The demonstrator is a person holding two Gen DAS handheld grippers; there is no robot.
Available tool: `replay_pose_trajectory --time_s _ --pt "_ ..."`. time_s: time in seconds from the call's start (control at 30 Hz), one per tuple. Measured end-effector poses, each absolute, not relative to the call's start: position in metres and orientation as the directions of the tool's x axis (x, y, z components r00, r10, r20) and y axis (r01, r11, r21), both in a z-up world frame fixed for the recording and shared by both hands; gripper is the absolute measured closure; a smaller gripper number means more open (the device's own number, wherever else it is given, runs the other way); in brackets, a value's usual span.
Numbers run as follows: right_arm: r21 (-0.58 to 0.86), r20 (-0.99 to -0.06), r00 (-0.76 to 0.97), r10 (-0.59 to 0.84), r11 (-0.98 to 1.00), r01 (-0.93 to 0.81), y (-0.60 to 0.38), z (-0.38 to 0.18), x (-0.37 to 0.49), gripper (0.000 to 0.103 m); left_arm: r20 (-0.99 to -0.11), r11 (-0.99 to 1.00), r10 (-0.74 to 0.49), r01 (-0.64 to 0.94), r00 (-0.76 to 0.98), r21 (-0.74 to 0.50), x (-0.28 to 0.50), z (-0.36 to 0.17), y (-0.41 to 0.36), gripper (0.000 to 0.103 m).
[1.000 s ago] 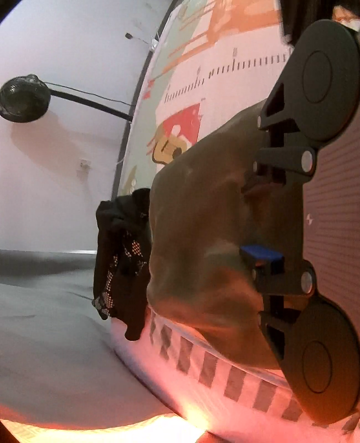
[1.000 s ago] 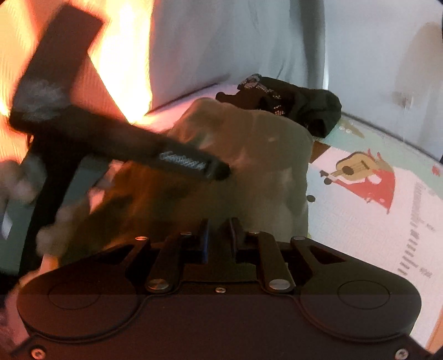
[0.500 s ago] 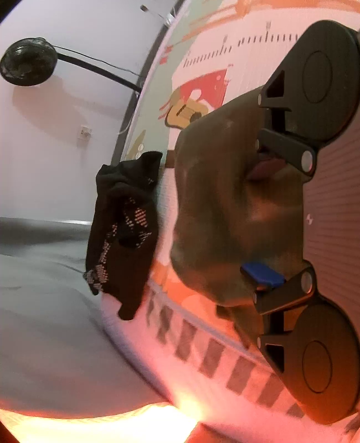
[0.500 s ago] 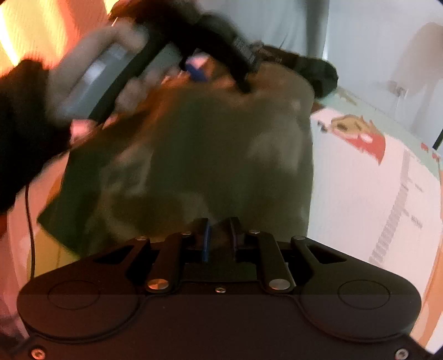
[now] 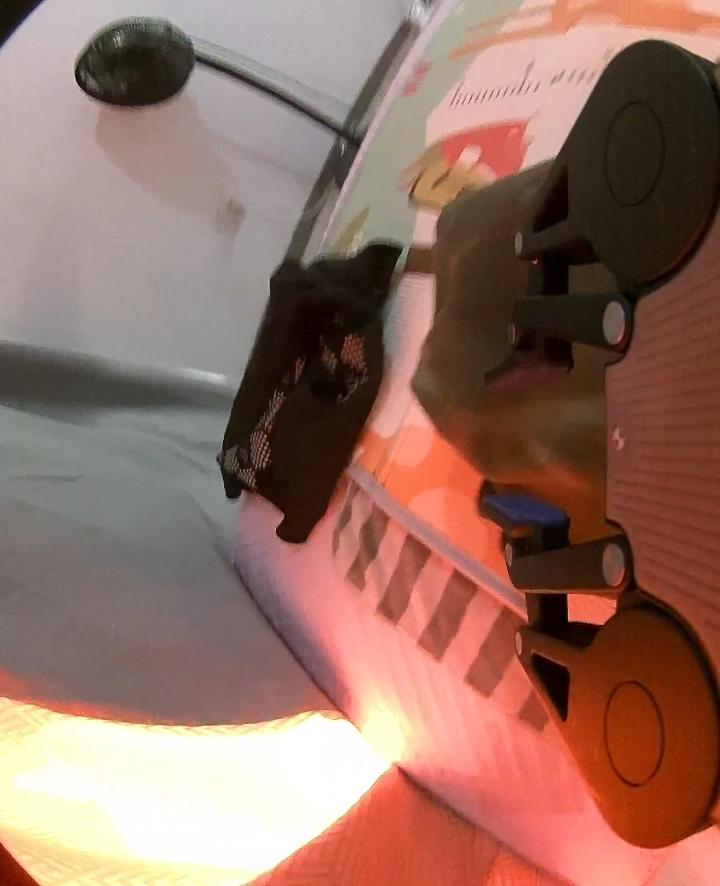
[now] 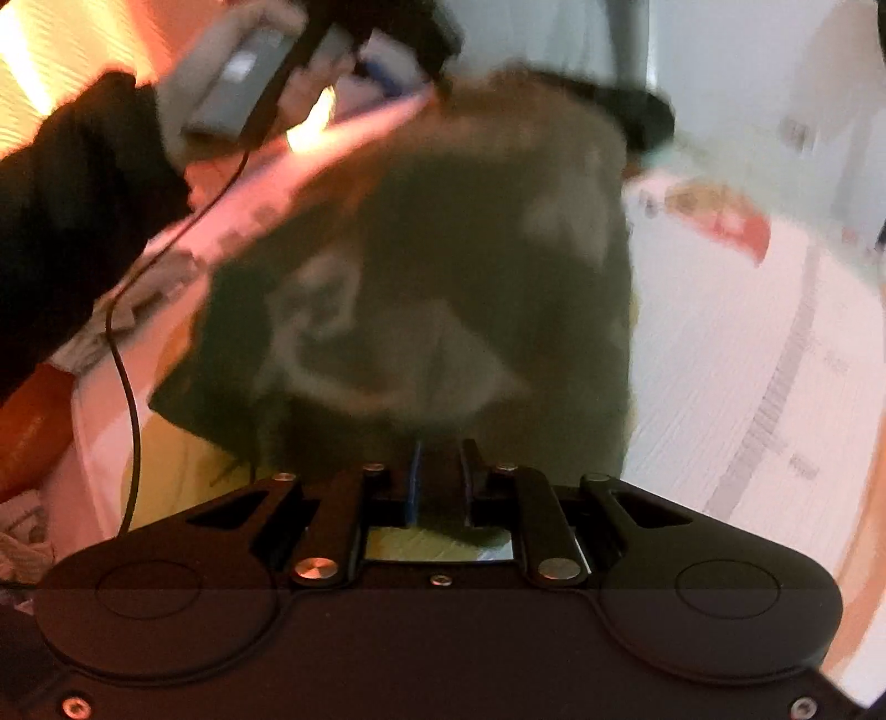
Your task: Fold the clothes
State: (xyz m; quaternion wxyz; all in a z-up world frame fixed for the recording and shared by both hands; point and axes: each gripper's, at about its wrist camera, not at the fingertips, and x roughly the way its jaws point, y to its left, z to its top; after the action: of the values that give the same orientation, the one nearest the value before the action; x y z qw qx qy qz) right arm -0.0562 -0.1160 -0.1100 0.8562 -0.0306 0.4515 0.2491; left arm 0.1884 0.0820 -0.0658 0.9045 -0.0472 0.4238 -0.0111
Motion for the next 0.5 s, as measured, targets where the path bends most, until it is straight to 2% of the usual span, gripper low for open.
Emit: replay_pose_trajectory --time_s 0.2,0.27,0.43,0.5 --pt "0.248 -0.699 0.521 0.490 0.849 -0.466 -0.091 -0.092 -0.029 0.089 -0.782 0.978 -0.190 0.188 0.593 -0.095 0.149 -0.072 0.068 0.060" --pt "0.265 -0.676 0.532 0.510 0.842 -0.470 -0.073 -0.098 -0.018 0.089 -0.796 0.968 -0.200 0.239 0.571 -0.072 0.151 -0.080 0.053 0.060" --pt "0.249 -0.685 0.543 0.486 0.856 -0.453 -0.026 -0.120 0.001 0.089 -0.826 0.960 -0.183 0.277 0.534 -0.033 0.165 -0.098 0.031 0.056" --pt "0.253 -0.709 0.523 0.473 0.863 -0.437 -0.014 -0.131 0.003 0.089 -0.836 0.960 -0.206 0.269 0.509 -0.073 0.176 -0.101 0.035 0.053"
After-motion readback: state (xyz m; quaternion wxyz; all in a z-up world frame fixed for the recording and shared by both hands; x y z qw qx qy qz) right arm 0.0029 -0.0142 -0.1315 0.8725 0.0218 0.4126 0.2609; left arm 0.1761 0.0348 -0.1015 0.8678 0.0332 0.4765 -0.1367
